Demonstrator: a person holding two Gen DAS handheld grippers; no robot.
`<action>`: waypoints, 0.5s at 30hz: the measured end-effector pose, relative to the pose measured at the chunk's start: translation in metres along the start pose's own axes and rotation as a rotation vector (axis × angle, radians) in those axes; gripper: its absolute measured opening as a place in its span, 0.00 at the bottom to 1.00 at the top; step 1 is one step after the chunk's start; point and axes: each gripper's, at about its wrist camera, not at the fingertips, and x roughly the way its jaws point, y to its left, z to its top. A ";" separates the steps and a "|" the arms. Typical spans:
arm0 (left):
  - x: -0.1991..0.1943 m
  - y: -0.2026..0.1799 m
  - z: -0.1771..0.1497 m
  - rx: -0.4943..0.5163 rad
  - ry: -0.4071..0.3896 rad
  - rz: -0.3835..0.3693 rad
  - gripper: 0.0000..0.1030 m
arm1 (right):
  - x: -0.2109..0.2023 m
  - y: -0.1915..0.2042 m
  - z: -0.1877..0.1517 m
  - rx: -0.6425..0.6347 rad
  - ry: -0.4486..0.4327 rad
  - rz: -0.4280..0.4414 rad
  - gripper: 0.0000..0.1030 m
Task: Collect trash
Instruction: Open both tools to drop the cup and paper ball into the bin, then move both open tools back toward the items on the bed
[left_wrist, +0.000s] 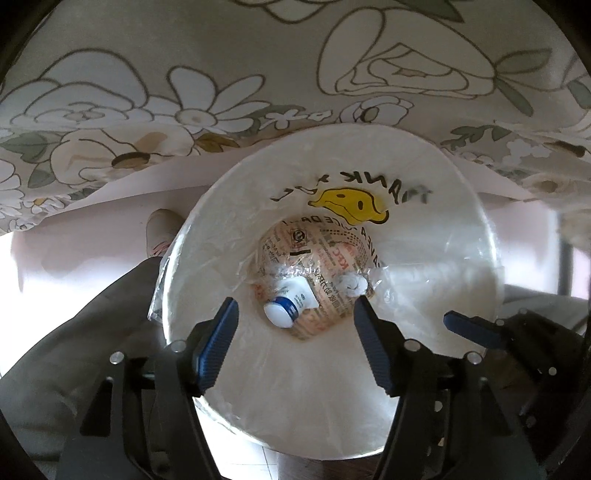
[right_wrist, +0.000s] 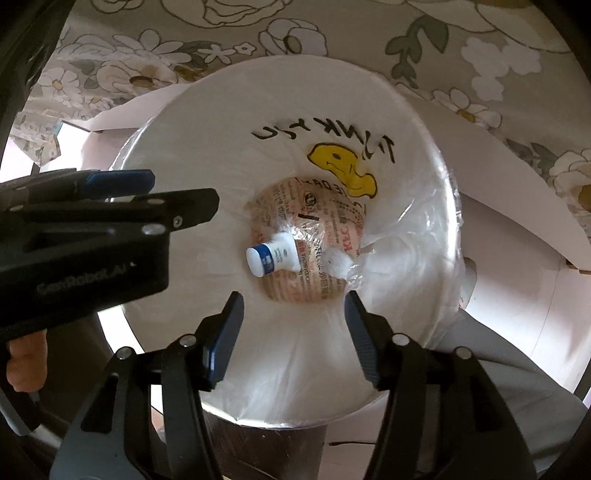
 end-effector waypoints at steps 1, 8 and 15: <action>-0.001 0.000 0.000 0.000 0.000 -0.002 0.65 | -0.002 0.000 -0.001 -0.003 -0.006 -0.001 0.56; -0.008 0.007 -0.005 -0.019 -0.005 0.005 0.65 | -0.013 0.001 -0.004 -0.011 -0.018 -0.011 0.56; -0.034 0.009 -0.013 -0.014 -0.033 0.012 0.65 | -0.050 0.009 -0.015 -0.034 -0.046 -0.002 0.56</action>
